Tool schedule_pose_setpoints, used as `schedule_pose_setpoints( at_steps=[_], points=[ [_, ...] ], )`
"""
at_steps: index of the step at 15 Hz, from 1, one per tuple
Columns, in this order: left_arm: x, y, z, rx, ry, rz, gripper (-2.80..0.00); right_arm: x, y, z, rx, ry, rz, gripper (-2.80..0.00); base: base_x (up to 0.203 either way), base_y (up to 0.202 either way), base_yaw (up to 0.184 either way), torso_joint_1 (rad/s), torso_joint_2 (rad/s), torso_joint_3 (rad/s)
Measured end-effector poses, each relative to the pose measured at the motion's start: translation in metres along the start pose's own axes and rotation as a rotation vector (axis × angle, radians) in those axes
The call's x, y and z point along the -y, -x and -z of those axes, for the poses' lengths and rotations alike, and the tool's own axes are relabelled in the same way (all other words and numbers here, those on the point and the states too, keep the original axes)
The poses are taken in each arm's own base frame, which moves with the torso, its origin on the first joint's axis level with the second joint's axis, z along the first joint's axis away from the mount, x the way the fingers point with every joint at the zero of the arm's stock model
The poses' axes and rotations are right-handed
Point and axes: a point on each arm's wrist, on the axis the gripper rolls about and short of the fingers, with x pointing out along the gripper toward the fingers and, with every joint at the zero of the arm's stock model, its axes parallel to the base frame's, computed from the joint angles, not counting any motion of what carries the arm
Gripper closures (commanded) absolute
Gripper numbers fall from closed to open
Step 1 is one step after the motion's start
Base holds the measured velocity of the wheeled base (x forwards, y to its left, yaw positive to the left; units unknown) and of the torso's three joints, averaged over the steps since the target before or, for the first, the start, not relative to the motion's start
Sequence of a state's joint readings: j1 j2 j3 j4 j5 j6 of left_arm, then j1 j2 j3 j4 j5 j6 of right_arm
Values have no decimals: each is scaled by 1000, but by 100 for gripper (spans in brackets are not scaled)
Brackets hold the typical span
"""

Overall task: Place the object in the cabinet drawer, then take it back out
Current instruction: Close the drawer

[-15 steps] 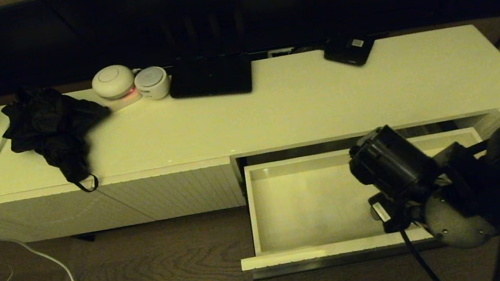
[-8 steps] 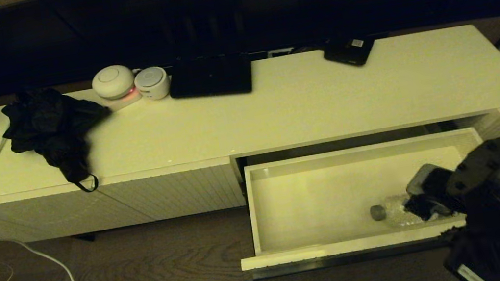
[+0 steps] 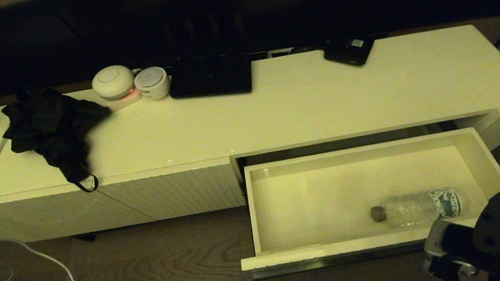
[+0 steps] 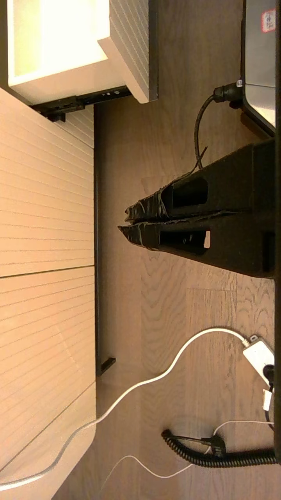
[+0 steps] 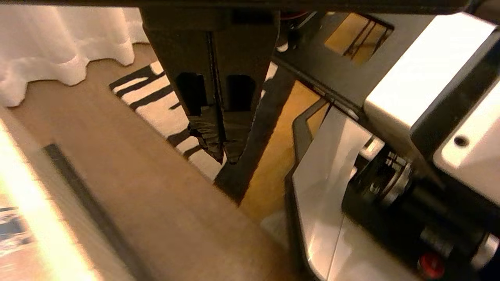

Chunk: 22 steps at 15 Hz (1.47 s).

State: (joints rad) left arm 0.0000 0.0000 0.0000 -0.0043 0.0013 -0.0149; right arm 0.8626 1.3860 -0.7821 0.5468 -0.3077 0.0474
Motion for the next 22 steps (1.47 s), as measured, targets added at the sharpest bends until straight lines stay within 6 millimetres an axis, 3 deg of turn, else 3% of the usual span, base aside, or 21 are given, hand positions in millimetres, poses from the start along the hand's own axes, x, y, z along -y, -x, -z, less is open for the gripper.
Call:
schedule_pose_setpoints(
  at_steps=[10, 22],
  points=[
    [0, 0, 0, 0, 0, 0, 0, -12, -36, -11, -152, 19, -28, 0, 0, 0, 0, 0, 0, 0],
    [0, 0, 0, 0, 0, 0, 0, -20, -75, -41, -118, -240, 182, 0, 0, 0, 0, 0, 0, 0]
  ],
)
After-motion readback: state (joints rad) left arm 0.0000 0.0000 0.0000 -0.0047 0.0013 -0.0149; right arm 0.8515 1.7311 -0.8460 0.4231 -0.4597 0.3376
